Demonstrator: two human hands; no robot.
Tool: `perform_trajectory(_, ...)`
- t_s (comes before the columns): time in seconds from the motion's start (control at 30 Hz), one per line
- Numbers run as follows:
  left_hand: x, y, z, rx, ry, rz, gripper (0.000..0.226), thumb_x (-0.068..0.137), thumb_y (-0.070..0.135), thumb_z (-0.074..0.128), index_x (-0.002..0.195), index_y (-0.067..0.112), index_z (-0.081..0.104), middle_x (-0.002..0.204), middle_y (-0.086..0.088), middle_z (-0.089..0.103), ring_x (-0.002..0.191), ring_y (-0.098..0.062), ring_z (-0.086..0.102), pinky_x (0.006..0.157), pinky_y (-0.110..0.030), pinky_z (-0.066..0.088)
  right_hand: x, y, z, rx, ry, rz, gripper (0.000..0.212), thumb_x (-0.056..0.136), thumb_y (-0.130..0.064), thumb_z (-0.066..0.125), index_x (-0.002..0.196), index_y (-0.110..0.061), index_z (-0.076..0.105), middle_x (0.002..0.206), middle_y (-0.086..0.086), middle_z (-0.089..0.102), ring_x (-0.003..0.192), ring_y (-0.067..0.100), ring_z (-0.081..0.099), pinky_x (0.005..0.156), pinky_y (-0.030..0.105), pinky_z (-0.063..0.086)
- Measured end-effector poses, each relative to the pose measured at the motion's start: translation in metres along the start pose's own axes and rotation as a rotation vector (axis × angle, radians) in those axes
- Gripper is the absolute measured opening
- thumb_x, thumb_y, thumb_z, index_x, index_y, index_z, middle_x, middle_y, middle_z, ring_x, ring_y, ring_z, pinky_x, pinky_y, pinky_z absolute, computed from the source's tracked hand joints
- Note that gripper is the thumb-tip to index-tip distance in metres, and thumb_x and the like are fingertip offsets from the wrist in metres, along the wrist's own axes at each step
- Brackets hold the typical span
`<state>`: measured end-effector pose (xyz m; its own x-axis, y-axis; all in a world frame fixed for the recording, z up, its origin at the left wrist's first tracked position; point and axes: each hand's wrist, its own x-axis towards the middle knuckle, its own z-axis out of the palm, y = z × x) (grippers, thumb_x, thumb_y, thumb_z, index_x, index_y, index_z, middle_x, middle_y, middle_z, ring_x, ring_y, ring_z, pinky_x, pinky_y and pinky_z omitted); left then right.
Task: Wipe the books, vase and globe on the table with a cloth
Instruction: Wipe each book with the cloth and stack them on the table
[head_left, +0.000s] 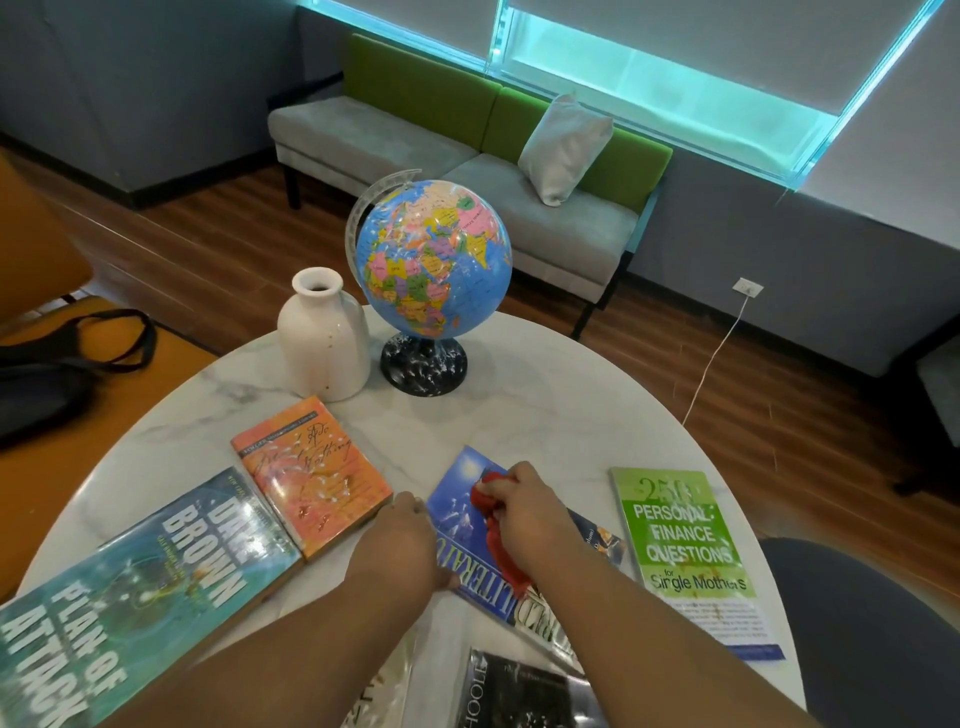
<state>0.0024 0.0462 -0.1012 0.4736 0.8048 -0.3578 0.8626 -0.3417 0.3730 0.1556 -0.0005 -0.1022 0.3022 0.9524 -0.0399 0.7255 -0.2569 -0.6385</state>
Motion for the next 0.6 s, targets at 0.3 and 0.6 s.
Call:
perform_trajectory(0.3, 0.001, -0.002, 0.000, -0.006, -0.005, 0.007, 0.082, 0.072, 0.055, 0.075, 0.134, 0.013, 0.042, 0.121, -0.001, 0.041, 0.115, -0.015, 0.045, 0.092, -0.024, 0.040, 0.004, 0.014, -0.010, 0.060, -0.027, 0.337, 0.010, 0.089, -0.016, 0.056, 0.083, -0.023, 0.051, 0.089, 0.002, 0.061, 0.076, 0.022, 0.060, 0.069, 0.032, 0.050)
perform_trajectory(0.6, 0.003, -0.003, 0.002, 0.008, -0.012, 0.023, 0.077, 0.076, 0.053, 0.073, 0.134, 0.013, 0.043, 0.123, -0.002, 0.038, 0.117, -0.017, 0.043, 0.093, -0.026, 0.039, 0.013, 0.024, -0.001, 0.061, -0.128, 0.232, 0.026, 0.067, -0.034, 0.071, 0.070, -0.021, 0.049, 0.071, 0.017, 0.059, 0.060, 0.025, 0.051, 0.057, 0.044, 0.041)
